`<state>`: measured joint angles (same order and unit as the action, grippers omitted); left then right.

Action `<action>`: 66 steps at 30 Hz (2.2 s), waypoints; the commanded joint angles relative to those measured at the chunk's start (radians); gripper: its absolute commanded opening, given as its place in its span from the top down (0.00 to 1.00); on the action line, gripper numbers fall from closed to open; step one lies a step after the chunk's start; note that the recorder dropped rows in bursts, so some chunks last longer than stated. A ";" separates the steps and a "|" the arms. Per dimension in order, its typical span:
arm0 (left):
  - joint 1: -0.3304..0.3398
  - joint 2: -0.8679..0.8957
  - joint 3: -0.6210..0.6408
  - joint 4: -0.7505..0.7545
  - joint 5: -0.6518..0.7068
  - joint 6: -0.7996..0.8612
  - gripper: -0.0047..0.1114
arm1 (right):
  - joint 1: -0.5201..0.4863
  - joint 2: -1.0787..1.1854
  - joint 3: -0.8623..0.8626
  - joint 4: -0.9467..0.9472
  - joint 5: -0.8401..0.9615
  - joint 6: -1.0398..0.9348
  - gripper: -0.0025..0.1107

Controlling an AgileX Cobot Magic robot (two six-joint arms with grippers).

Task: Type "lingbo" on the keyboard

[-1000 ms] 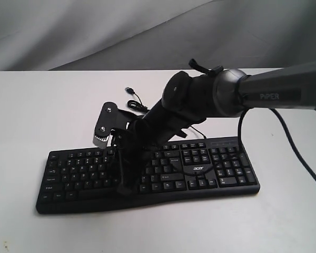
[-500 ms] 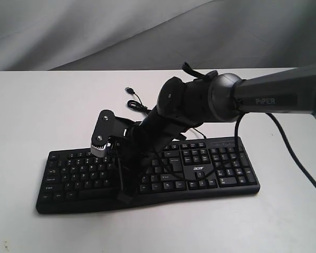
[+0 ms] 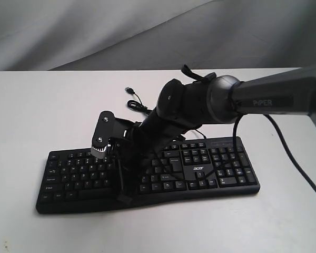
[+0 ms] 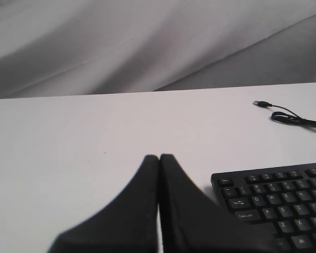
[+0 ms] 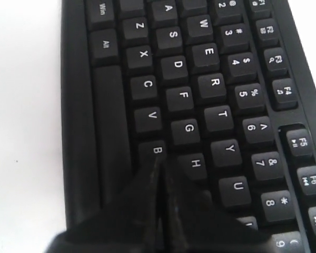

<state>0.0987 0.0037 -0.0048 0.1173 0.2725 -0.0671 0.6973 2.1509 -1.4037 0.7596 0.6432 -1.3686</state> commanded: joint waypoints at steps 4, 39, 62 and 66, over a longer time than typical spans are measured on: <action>0.001 -0.004 0.005 0.000 -0.011 -0.002 0.96 | 0.003 0.004 0.000 0.020 -0.008 -0.016 0.98; 0.001 -0.004 0.005 0.000 -0.011 -0.002 0.96 | 0.032 0.051 -0.093 0.087 -0.029 -0.040 0.98; 0.001 -0.004 0.005 0.000 -0.011 -0.002 0.96 | 0.030 0.074 -0.099 0.085 -0.060 -0.043 0.98; 0.001 -0.004 0.005 0.000 -0.011 -0.002 0.96 | 0.030 0.079 -0.099 0.078 -0.064 -0.040 0.98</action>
<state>0.0987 0.0037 -0.0048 0.1173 0.2725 -0.0671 0.7272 2.2241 -1.4967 0.8440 0.5845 -1.4105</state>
